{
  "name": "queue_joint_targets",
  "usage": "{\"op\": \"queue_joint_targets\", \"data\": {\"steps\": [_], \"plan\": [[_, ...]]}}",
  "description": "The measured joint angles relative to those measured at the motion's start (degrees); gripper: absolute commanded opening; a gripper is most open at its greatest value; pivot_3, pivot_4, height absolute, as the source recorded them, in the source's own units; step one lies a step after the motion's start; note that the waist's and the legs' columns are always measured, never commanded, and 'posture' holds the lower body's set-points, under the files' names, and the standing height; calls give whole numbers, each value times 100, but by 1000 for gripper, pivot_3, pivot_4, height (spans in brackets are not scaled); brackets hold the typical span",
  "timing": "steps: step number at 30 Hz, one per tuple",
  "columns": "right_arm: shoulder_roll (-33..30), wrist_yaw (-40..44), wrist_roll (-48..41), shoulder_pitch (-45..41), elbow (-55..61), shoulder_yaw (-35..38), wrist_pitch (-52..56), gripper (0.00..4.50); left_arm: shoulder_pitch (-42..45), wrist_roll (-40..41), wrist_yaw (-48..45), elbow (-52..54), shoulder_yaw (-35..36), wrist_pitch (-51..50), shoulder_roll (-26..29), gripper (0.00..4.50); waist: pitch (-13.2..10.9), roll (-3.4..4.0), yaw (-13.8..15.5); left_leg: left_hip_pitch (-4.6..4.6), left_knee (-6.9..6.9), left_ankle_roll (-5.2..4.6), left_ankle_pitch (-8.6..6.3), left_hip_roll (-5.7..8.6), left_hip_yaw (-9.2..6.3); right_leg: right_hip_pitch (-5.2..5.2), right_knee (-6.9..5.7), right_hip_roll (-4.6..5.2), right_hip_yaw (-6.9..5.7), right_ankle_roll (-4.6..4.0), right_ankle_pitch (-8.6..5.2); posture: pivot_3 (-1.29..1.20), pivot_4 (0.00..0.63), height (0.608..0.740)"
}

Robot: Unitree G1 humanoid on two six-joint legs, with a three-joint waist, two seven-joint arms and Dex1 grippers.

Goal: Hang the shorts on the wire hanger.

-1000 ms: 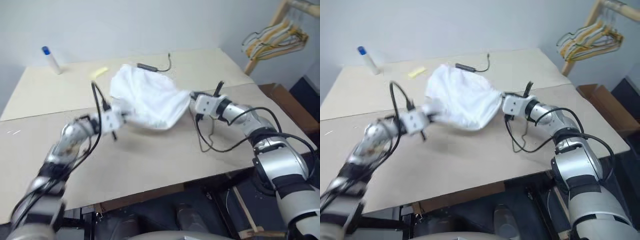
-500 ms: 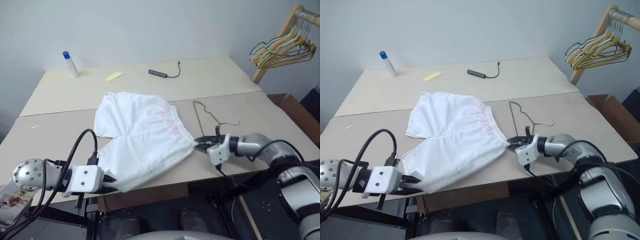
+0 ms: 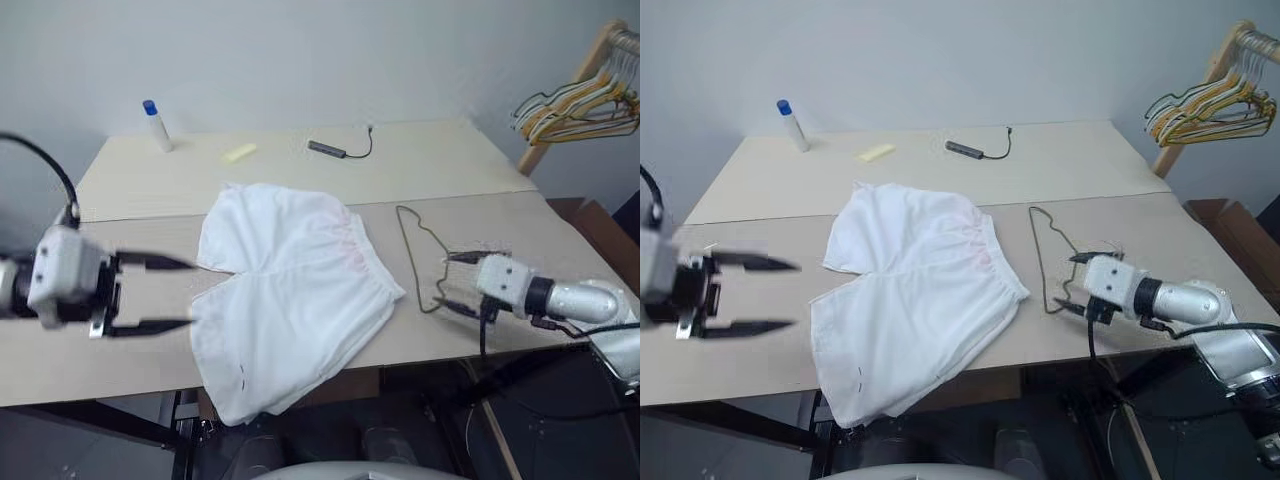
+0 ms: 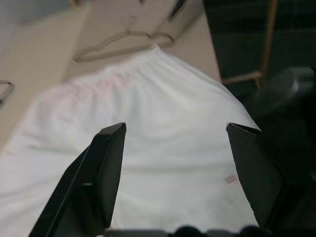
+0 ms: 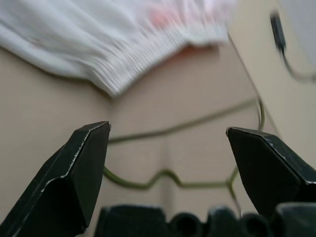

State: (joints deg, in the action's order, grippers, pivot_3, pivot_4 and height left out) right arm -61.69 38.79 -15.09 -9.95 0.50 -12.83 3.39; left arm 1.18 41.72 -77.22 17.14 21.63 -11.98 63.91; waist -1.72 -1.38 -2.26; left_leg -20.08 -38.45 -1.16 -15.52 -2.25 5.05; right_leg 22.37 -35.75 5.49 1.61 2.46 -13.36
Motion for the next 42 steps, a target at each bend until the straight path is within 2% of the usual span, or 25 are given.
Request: {"op": "queue_joint_targets", "data": {"steps": [3, 5, 6, 9, 10, 11, 13, 20, 23, 27, 30, 35, 39, 42], "plan": [[456, -441, 68, -166, 275, -4, 2067, 4432, 533, 44, 549, 212, -753, -538, -564, 3528, 3, 0, 26, -24, -15, 5, -6, 3, 21, 17, -6, -11, -4, 16, 8, -21, 0, 740], [987, -708, 65, -474, 299, -49, 3309, 4432, 856, -49, 735, 222, -1254, -723, -911, 3528, 4, -1, -8, -31, -35, 12, -12, -6, 20, 18, -11, -26, -3, 12, 11, -27, 0, 740], [1156, -790, 87, -588, 318, -104, 3698, 4432, 1000, -104, 790, 229, -1429, -781, -1009, 3528, 4, -2, -23, -34, -37, 12, -12, -7, 20, 22, -11, -27, -2, 11, 11, -34, 0, 740], [1635, -1068, 298, -1006, 207, -160, 4504, 3886, 1403, -216, 869, 202, -1706, -909, -1192, 3528, 9, -9, -58, -31, -36, 12, -14, -9, 19, 19, -8, -32, -2, 12, 11, -41, 0, 740], [1739, -1132, 333, -1092, 149, -167, 4609, 3501, 1480, -228, 877, 196, -1746, -944, -1218, 3528, 11, -12, -59, -31, -36, 12, -15, -9, 19, 18, -6, -32, -3, 12, 10, -48, 0, 740], [1831, -1174, 382, -1177, 81, -170, 4719, 3310, 1557, -258, 876, 166, -1800, -960, -1250, 3528, 12, -14, -63, -31, -36, 11, -15, -8, 19, 17, -5, -30, -2, 12, 10, -48, 0, 740], [1901, -1182, 495, -1263, -5, -173, 4871, 2552, 1710, -334, 865, 79, -1885, -965, -1365, 3528, 13, -16, -56, -32, -38, 11, -15, -6, 20, 15, -3, -29, -3, 13, 10, -49, 0, 740], [1774, -1160, 976, -1320, -97, -267, 5026, 177, 2193, -565, 838, -223, -2233, -979, -1795, 3528, 15, -18, -35, -52, -43, 9, -16, 0, 11, 24, 1, -23, -14, 15, 9, -58, 0, 740], [1616, -1185, 1245, -1342, -191, -264, 4984, 81, 2526, -738, 783, -491, -2372, -918, -2025, 3528, 15, -18, -55, -74, -48, 9, -16, 2, 7, 47, -4, -24, -14, 15, 10, -71, 0, 740], [1401, -1275, 1638, -1430, -249, -223, 4323, 81, 2973, -965, 775, -884, -2524, -785, -2369, 3528, 15, -18, -117, -109, -54, 9, -14, 6, 2, 81, -10, -23, -13, 20, 14, -90, 0, 740], [783, -1471, 2364, -1371, -258, -270, 2220, 81, 3606, -1062, 1027, -1472, -2573, -949, -2849, 3528, 14, -17, -166, -119, -55, 7, -15, 14, -2, 85, -3, -17, -15, 29, 13, -108, 0, 740], [-101, -2198, 3875, -1606, -575, -489, -1346, 81, 4608, -1208, 1294, -2508, -2606, -1485, -3225, 3528, 15, -18, -331, -117, -53, 2, -19, 17, -2, 82, 5, -13, -13, 40, 8, -131, 0, 740], [-173, -3205, 5157, -1928, -1167, -761, -3041, 81, 5261, -1494, 1262, -3490, -2774, -1707, -3304, 3528, 15, -18, -516, -115, -53, 2, -18, 19, 1, 85, 3, -9, -3, 40, 9, -151, 0, 740], [-169, -3666, 5613, -2190, -1489, -761, -3695, 81, 5503, -1792, 1099, -4039, -2997, -1757, -3317, 3528, 15, -18, -638, -114, -52, 2, -19, 19, -2, 84, 3, -10, 0, 41, 9, -162, 0, 740]]}}
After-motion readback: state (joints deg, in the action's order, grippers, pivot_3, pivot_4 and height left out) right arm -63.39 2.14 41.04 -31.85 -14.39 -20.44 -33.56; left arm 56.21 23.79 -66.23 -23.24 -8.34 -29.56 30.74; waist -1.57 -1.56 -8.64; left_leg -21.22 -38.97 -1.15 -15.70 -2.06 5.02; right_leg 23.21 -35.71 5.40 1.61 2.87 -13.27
